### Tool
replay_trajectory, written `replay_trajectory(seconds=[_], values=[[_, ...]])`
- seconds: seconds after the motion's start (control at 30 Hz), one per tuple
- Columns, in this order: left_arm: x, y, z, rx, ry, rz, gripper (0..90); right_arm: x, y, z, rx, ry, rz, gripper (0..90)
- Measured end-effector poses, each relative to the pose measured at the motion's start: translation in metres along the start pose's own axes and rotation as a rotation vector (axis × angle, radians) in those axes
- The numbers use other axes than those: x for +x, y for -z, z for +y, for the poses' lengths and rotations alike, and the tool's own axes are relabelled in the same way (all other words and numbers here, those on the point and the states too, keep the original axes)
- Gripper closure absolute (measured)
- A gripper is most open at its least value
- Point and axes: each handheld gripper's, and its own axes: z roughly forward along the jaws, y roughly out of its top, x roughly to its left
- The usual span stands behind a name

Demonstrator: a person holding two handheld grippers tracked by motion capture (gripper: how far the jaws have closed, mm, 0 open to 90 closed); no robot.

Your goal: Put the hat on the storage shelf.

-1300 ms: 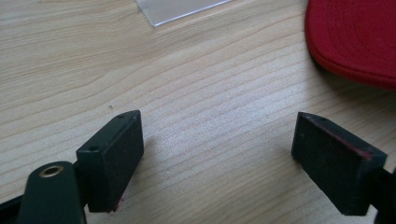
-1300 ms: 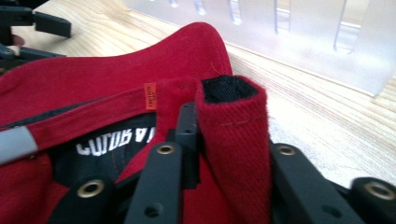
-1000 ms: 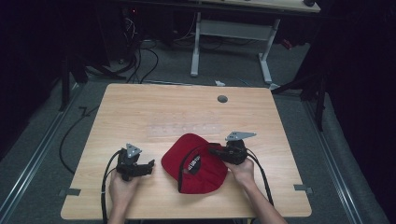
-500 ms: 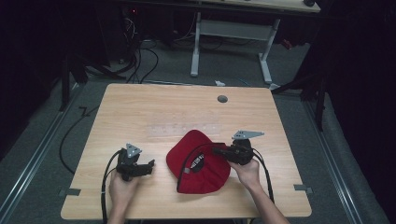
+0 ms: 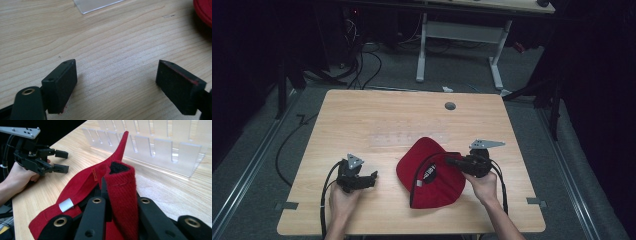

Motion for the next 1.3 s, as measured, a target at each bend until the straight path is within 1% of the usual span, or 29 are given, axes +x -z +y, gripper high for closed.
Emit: replay_trajectory(seconds=[0.03, 0.1, 0.13, 0.17, 0.2, 0.23, 0.3, 0.33, 0.37, 0.4, 0.43, 0.47, 0.53, 0.57, 0.6, 0.63, 0.67, 0.7, 0.73, 0.77, 0.8, 0.87, 0.93, 1.03, 1.07, 1.1, 1.13, 1.17, 1.3], values=[[-0.001, 0.001, -0.001, 0.003, -0.013, -0.013, 20.4, -0.001, 0.004, 0.000, -0.006, -0.005, -0.002, 84.0], [-0.003, 0.002, -0.002, 0.004, -0.020, -0.020, 20.3, -0.001, 0.005, 0.000, -0.010, -0.010, -0.004, 84.0], [-0.004, 0.003, -0.003, 0.006, -0.029, -0.029, 20.2, -0.002, 0.009, -0.001, -0.012, -0.023, -0.008, 84.0], [-0.007, 0.004, -0.004, 0.010, -0.037, -0.041, 19.9, -0.002, 0.010, -0.001, -0.015, -0.029, -0.008, 84.0], [-0.012, 0.007, -0.008, 0.016, -0.059, -0.062, 19.6, -0.003, 0.012, -0.001, -0.018, -0.035, -0.010, 84.0], [-0.014, 0.009, -0.009, 0.017, -0.068, -0.074, 19.4, -0.004, 0.013, -0.001, -0.022, -0.041, -0.012, 84.0], [-0.020, 0.012, -0.010, 0.017, -0.075, -0.100, 19.0, -0.005, 0.015, -0.002, -0.027, -0.050, -0.013, 83.9], [-0.020, 0.012, -0.010, 0.017, -0.075, -0.100, 18.8, -0.005, 0.015, -0.002, -0.027, -0.050, -0.013, 83.9], [-0.026, 0.017, -0.011, 0.021, -0.074, -0.135, 18.6, -0.006, 0.017, -0.002, -0.029, -0.062, -0.016, 84.0], [-0.030, 0.019, -0.011, 0.022, -0.077, -0.150, 18.6, -0.006, 0.018, -0.002, -0.030, -0.065, -0.017, 83.9], [-0.030, 0.019, -0.011, 0.022, -0.077, -0.150, 18.5, -0.006, 0.018, -0.002, -0.030, -0.065, -0.017, 83.9], [-0.039, 0.023, -0.011, 0.026, -0.101, -0.180, 18.3, -0.007, 0.020, -0.002, -0.035, -0.073, -0.015, 83.9], [-0.048, 0.025, -0.012, 0.028, -0.124, -0.213, 18.2, -0.007, 0.021, -0.002, -0.039, -0.084, -0.007, 84.0], [-0.048, 0.025, -0.012, 0.028, -0.124, -0.213, 17.8, -0.006, 0.021, -0.002, -0.042, -0.085, -0.003, 83.9], [-0.053, 0.027, -0.012, 0.032, -0.135, -0.233, 17.1, -0.006, 0.022, -0.001, -0.045, -0.087, 0.000, 83.9], [-0.063, 0.030, -0.013, 0.030, -0.161, -0.267, 16.8, -0.006, 0.022, -0.001, -0.045, -0.089, 0.004, 83.9], [-0.063, 0.030, -0.013, 0.030, -0.161, -0.267, 16.7, -0.005, 0.023, 0.000, -0.048, -0.083, 0.007, 83.9], [-0.071, 0.033, -0.014, 0.026, -0.178, -0.299, 16.7, -0.004, 0.023, 0.001, -0.046, -0.088, 0.010, 83.9], [-0.071, 0.033, -0.014, 0.026, -0.178, -0.299, 16.7, -0.004, 0.023, 0.002, -0.049, -0.083, 0.011, 83.9], [-0.078, 0.034, -0.014, 0.031, -0.194, -0.316, 16.6, -0.003, 0.024, 0.003, -0.050, -0.086, 0.015, 83.9], [-0.078, 0.034, -0.014, 0.031, -0.194, -0.316, 16.5, -0.003, 0.024, 0.003, -0.050, -0.086, 0.015, 83.9], [-0.083, 0.033, -0.015, 0.037, -0.212, -0.323, 16.2, -0.004, 0.024, 0.005, -0.057, -0.091, 0.028, 83.9], [-0.088, 0.032, -0.015, 0.037, -0.220, -0.330, 15.8, -0.004, 0.023, 0.006, -0.057, -0.099, 0.034, 83.9], [-0.091, 0.030, -0.016, 0.038, -0.225, -0.333, 15.6, -0.004, 0.021, 0.006, -0.055, -0.100, 0.036, 83.9], [-0.094, 0.030, -0.017, 0.040, -0.233, -0.340, 15.4, -0.004, 0.021, 0.007, -0.051, -0.109, 0.040, 83.9], [-0.095, 0.030, -0.018, 0.040, -0.239, -0.342, 15.4, -0.004, 0.020, 0.007, -0.054, -0.108, 0.043, 83.9], [-0.095, 0.030, -0.018, 0.040, -0.239, -0.342, 15.3, -0.004, 0.020, 0.008, -0.053, -0.112, 0.048, 83.9], [-0.098, 0.029, -0.019, 0.041, -0.251, -0.345, 15.3, -0.004, 0.020, 0.008, -0.054, -0.116, 0.053, 83.9], [-0.101, 0.029, -0.019, 0.039, -0.258, -0.355, 15.2, -0.003, 0.019, 0.010, -0.053, -0.117, 0.066, 83.9]])
